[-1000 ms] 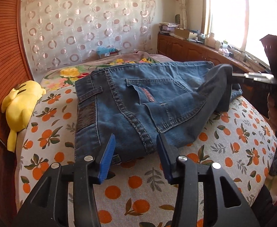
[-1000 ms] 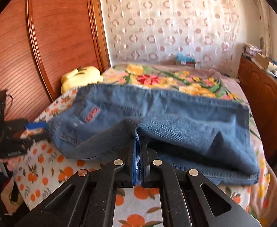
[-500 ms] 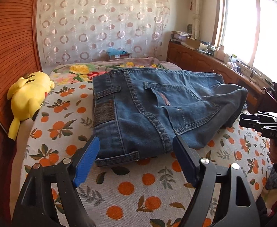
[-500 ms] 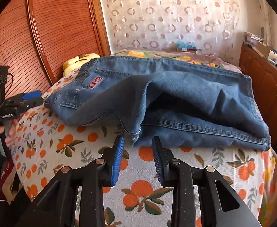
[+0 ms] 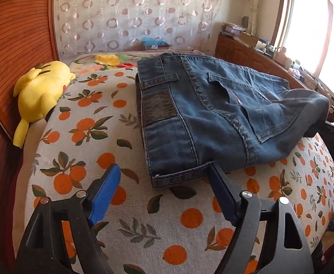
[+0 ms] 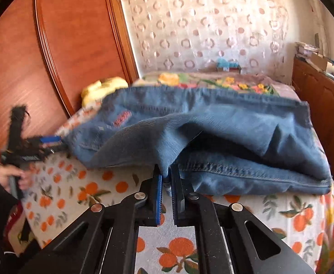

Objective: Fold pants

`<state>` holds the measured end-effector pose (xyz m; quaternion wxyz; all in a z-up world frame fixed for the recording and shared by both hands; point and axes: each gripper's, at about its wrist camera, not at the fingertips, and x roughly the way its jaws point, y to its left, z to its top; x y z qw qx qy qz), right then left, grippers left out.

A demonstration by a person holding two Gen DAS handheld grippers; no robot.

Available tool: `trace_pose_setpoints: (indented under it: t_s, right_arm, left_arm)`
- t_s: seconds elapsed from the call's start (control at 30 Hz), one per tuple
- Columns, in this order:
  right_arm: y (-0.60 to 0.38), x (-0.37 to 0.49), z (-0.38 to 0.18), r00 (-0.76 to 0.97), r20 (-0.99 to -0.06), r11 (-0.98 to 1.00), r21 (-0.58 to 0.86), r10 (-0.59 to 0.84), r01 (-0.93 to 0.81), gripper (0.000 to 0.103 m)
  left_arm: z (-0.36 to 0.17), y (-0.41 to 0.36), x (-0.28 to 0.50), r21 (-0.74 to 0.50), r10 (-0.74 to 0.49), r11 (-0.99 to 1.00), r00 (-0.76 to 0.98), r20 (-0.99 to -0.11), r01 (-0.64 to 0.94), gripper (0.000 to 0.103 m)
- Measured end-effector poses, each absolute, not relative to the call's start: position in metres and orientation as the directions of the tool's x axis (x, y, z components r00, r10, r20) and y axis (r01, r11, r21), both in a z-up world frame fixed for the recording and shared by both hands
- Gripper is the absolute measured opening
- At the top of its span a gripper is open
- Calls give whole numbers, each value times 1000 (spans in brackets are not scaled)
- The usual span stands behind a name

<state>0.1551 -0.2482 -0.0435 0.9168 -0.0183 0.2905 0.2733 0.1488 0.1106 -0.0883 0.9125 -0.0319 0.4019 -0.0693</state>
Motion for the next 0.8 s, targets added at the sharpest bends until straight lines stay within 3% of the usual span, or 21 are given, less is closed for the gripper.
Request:
trace_pose_setpoints:
  t_s: [0.17, 0.23, 0.3, 0.33, 0.43, 0.67, 0.8]
  right_arm:
    - [-251, 149, -47, 671, -561, 843, 95, 485, -530, 7]
    - [-246, 149, -52, 657, -582, 839, 81, 478, -538, 7]
    - [-245, 150, -55, 652, -590, 837, 78, 476, -541, 7]
    - [-245, 150, -55, 651, -590, 837, 80, 477, -541, 7]
    - [-251, 152, -47, 656, -576, 837, 96, 488, -539, 7]
    - [-260, 127, -8, 699, -482, 819, 71, 528, -569, 6]
    - [-262, 103, 9, 673, -454, 781, 86, 583, -619, 6]
  left_arm:
    - [-90, 107, 153, -131, -190, 982, 657, -729, 138, 63]
    - [-90, 106, 155, -155, -220, 975, 649, -729, 157, 48]
    - [-89, 105, 156, -167, -240, 971, 648, -723, 173, 41]
    - [-88, 104, 156, -164, -241, 970, 650, -720, 178, 30]
    - [-78, 98, 151, -157, -249, 968, 668, -701, 195, 16]
    - [-7, 103, 127, -138, -213, 977, 810, -547, 163, 12]
    - [20, 110, 113, -105, -180, 984, 841, -509, 147, 12]
